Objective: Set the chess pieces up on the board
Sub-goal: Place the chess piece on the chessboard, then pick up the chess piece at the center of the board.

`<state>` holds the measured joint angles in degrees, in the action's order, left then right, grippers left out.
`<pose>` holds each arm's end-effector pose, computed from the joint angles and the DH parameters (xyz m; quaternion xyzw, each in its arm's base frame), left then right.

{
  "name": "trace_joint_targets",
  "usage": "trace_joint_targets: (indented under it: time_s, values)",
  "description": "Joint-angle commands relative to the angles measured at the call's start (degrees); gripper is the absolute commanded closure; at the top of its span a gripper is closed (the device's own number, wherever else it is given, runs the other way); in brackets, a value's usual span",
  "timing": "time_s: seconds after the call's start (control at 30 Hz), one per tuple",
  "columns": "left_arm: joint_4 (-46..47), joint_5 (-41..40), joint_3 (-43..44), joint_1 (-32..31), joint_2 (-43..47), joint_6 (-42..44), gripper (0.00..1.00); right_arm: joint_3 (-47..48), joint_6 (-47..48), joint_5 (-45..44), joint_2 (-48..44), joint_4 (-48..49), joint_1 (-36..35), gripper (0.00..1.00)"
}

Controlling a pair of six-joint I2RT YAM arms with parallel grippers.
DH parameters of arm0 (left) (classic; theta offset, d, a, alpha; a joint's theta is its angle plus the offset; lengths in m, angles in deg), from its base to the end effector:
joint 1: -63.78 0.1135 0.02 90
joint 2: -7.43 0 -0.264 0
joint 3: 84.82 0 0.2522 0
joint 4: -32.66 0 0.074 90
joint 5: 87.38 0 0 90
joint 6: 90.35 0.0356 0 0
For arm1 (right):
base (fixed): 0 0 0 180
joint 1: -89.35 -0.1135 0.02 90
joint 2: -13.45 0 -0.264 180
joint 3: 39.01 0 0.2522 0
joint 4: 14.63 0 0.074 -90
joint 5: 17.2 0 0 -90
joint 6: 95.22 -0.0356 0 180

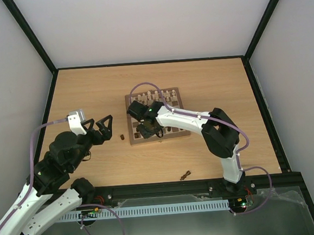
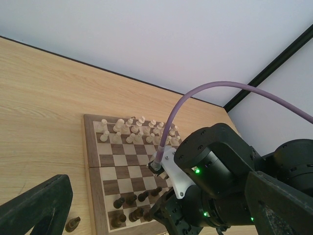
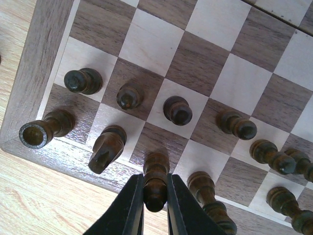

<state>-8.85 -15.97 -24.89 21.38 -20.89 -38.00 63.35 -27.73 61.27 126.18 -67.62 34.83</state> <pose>0.0878 -0.0648 0.3524 -0.0725 0.7591 -0.3137 0.5658 0.2489 0.3370 0.2143 -0.2447 0.9370 0.0663 0.2402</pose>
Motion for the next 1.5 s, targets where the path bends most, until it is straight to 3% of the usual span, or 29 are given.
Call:
trace_joint_targets:
  time_s: [0.0, 0.47, 0.7, 0.83, 1.07, 1.23, 1.37, 1.47]
  values:
    - [0.89, -0.74, -0.46, 0.12, -0.33, 0.30, 0.00, -1.07, 0.70, 1.01, 0.19, -0.57, 0.39, 0.88]
    - [1.02, -0.65, -0.33, 0.12, -0.67, 0.15, 0.00, -1.46, 0.49, 0.74, -1.80, -0.08, 0.80, 0.66]
    - [0.99, -0.57, 0.01, 0.12, -0.92, 0.30, 0.01, -2.20, 0.75, 1.70, -9.68, 1.68, 0.73, 0.53]
    - [1.12, -0.38, 0.03, 0.12, -1.00, 0.13, 0.01, -3.31, -0.15, 0.28, -15.07, 0.28, 0.33, 0.51]
    - [0.64, 2.00, 0.76, 0.12, -2.78, 0.79, 0.00, -16.14, -6.01, -5.12, -27.96, -5.27, -3.46, 0.54]
    - [1.75, 5.36, -0.53, 0.12, -3.53, 1.55, 0.01, -29.54, -15.23, -6.10, -39.15, -8.52, -7.02, 0.58]
    - [4.19, 13.36, -2.48, 0.04, -6.43, 2.70, 0.00, -38.55, -22.41, -5.46, -50.79, -7.42, -7.38, 0.55]
    - [8.94, 20.33, -5.99, -0.39, -9.10, 2.66, 0.01, -40.31, -26.14, -6.54, -58.17, -6.44, -7.37, 0.51]
